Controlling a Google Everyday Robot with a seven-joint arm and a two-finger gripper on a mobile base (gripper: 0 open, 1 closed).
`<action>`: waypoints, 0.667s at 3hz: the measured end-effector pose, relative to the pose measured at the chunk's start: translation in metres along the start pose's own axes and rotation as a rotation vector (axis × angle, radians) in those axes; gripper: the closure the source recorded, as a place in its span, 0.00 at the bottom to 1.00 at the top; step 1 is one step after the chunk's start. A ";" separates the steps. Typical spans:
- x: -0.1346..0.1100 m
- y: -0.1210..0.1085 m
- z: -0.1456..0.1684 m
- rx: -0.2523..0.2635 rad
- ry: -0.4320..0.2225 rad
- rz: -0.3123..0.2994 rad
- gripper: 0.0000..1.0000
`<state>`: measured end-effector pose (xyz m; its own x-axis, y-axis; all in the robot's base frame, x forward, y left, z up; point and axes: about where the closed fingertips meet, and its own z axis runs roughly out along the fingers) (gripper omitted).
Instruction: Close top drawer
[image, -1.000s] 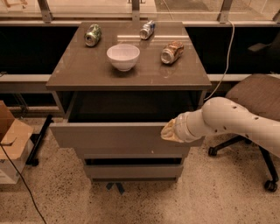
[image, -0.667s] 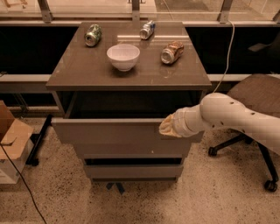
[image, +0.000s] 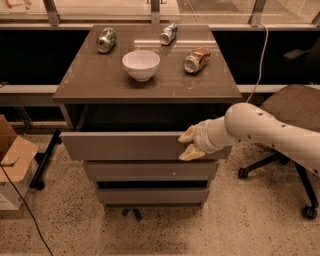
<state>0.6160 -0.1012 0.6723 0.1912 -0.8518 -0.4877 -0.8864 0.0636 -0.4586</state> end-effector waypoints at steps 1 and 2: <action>-0.001 0.001 0.001 -0.003 -0.001 -0.001 0.00; -0.001 0.001 0.001 -0.003 -0.001 -0.001 0.00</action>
Offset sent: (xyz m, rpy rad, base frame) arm -0.0002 0.0014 -0.0009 0.0004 0.0016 0.0024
